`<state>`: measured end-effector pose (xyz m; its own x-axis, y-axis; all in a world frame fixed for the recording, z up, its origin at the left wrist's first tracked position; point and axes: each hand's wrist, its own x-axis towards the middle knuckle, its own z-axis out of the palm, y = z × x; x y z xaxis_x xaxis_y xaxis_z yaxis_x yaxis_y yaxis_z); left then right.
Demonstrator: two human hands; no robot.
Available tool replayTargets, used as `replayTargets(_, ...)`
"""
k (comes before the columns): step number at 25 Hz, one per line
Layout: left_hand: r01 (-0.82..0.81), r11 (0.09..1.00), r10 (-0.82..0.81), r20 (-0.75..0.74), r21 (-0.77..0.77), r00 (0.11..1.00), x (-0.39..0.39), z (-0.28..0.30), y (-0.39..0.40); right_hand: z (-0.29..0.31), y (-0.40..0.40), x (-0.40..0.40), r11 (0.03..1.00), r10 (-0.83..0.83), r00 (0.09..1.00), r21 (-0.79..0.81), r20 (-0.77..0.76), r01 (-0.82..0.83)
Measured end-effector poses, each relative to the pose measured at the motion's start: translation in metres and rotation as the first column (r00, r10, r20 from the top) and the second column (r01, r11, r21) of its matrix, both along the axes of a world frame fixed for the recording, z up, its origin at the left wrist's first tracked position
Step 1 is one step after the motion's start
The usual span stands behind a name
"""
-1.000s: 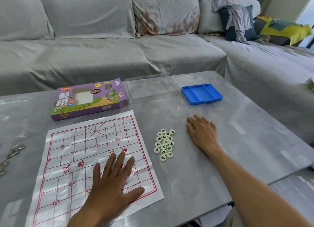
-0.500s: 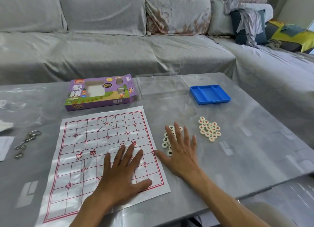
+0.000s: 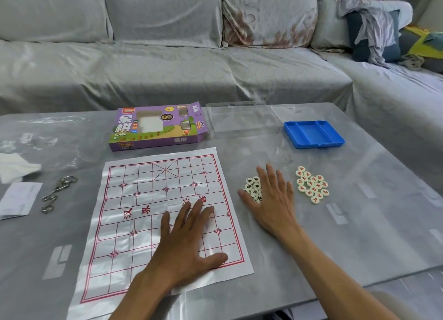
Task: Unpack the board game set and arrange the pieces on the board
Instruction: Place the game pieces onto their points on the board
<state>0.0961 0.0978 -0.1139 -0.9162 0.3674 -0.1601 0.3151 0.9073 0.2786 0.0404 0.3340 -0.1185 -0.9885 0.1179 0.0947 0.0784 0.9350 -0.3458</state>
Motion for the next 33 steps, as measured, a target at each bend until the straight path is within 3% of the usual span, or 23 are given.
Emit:
replayTargets(5, -0.023, 0.998, 0.027, -0.073, 0.059, 0.997, 0.001, 0.005, 0.000, 0.014, -0.027, 0.055, 0.993, 0.121, 0.988, 0.021, -0.097, -0.120)
replayTargets(7, -0.010, 1.000, 0.012, -0.114, 0.017, 0.993, 0.003, 0.004, -0.002, 0.014, -0.044, 0.086, 0.969, 0.248, 0.960, 0.018, -0.133, -0.247)
replayTargets(10, 0.008, 1.000, -0.008, -0.088, -0.003, 0.996, 0.006, 0.002, -0.004, 0.004, -0.057, 0.119, 0.904, 0.417, 0.904, 0.149, -0.099, -0.400)
replayTargets(14, 0.007, 1.000, -0.009, -0.085, -0.025, 0.996, 0.015, 0.030, -0.013, 0.001, -0.048, 0.117, 0.902, 0.416, 0.907, 0.161, -0.070, -0.401)
replayTargets(16, -0.009, 0.998, 0.004, -0.091, -0.060, 0.996, 0.028, 0.038, -0.030, 0.004, -0.044, 0.110, 0.932, 0.360, 0.930, 0.068, -0.079, -0.355)
replayTargets(18, -0.053, 0.995, 0.047, -0.077, -0.080, 0.996, 0.045, 0.040, -0.049, 0.009, -0.034, 0.093, 0.987, 0.107, 0.986, -0.107, -0.128, -0.121)
replayTargets(20, -0.089, 0.996, 0.087, -0.044, -0.031, 0.995, 0.057, 0.036, -0.059, 0.012, -0.019, 0.074, 0.989, -0.106, 0.984, -0.118, -0.142, 0.089)
replayTargets(24, -0.112, 0.991, 0.116, -0.049, 0.067, 0.992, 0.059, 0.031, -0.067, 0.006, -0.008, 0.055, 0.994, -0.113, 0.990, -0.007, -0.079, 0.113)
replayTargets(28, -0.119, 0.993, 0.120, -0.053, 0.028, 0.991, 0.056, 0.028, -0.071, 0.016, -0.013, 0.053, 0.972, -0.205, 0.971, -0.140, -0.122, 0.187)
replayTargets(30, -0.110, 0.993, 0.112, -0.052, 0.035, 0.992, 0.053, 0.028, -0.071, 0.024, -0.035, 0.062, 0.969, -0.113, 0.965, -0.243, -0.237, 0.053)
replayTargets(33, -0.112, 0.993, 0.113, -0.038, 0.037, 0.993, 0.049, 0.028, -0.073, 0.015, -0.076, 0.084, 0.939, 0.295, 0.922, -0.101, -0.249, -0.328)
